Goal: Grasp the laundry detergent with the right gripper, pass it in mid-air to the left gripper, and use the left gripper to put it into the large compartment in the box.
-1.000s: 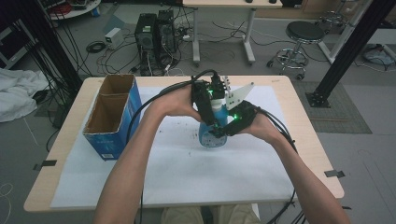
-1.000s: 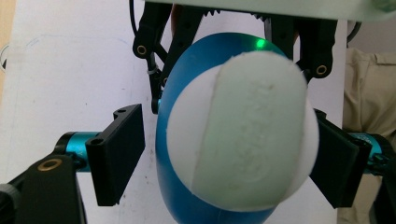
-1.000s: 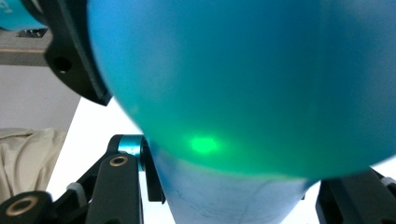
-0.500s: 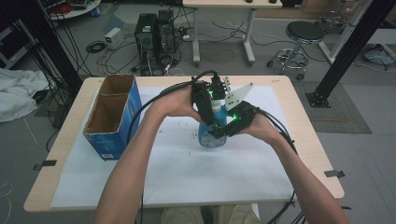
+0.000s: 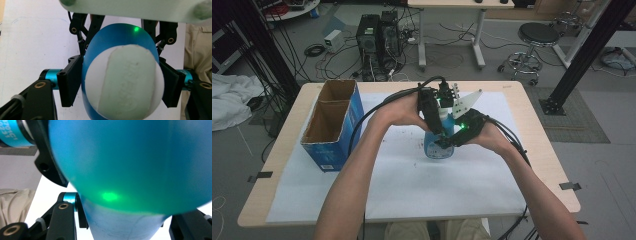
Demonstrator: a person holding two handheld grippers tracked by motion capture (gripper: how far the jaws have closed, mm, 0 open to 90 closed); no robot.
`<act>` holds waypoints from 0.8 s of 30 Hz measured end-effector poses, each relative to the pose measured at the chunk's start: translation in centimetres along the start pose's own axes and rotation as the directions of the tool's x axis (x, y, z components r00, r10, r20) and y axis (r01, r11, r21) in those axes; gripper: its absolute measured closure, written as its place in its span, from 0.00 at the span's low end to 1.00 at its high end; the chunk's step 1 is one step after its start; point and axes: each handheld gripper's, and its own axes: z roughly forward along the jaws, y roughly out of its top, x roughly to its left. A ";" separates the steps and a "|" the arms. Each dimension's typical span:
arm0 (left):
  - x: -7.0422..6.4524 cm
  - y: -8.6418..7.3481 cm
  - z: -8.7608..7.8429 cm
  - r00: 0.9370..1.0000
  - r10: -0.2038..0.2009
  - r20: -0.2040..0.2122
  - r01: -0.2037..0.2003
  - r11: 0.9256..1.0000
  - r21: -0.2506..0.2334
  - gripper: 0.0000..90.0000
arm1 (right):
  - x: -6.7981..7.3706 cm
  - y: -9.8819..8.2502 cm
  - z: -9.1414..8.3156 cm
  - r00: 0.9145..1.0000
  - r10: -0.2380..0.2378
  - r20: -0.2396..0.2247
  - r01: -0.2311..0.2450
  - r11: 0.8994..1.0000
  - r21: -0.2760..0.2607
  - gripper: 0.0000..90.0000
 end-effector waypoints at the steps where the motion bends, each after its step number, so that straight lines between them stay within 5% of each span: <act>1: 0.0 0.0 0.0 1.000 -0.001 0.000 0.001 1.000 0.001 0.35 | 0.0 0.0 0.0 1.000 -0.001 -0.001 0.001 1.000 -0.001 0.51; 24: -0.2 0.2 0.2 1.000 0.003 0.001 -0.003 0.999 0.039 0.42 | 0.1 -0.5 0.4 1.000 0.009 -0.014 -0.009 0.999 -0.040 0.50</act>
